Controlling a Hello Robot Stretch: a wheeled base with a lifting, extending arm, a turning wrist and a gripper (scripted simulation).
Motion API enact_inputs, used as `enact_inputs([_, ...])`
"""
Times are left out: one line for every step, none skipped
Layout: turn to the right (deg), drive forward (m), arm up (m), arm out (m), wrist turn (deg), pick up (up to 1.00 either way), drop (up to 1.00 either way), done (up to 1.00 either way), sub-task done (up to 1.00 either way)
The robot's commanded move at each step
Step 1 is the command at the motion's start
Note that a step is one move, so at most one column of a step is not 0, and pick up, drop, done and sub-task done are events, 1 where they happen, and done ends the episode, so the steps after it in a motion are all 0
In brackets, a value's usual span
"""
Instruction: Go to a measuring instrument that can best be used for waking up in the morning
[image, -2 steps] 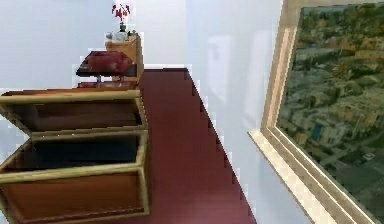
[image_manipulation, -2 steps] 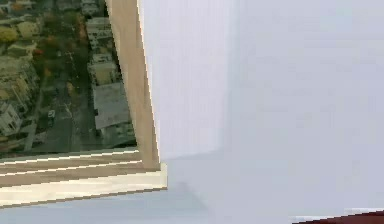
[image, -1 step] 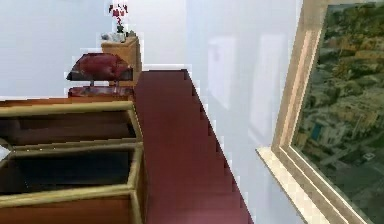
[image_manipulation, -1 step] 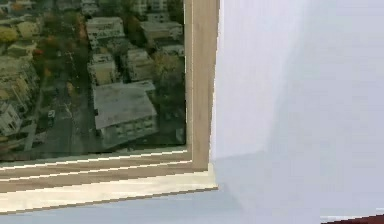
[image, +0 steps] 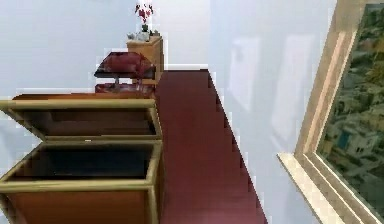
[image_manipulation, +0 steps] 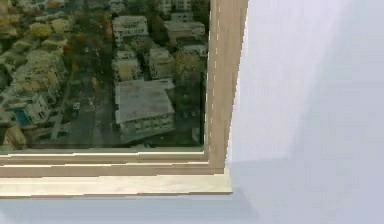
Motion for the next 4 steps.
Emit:
enact_inputs([0.0,0.85,0.0,0.0,0.0,0.0,0.0,0.0,0.0])
enact_inputs([0.0,0.75,0.0,0.0,0.0,0.0,0.0,0.0,0.0])
enact_inputs([-6.0,0.0,0.0,0.0,0.0,0.0,0.0,0.0,0.0])
enact_inputs([0.0,1.0,0.0,0.0,0.0,0.0,0.0,0.0,0.0])
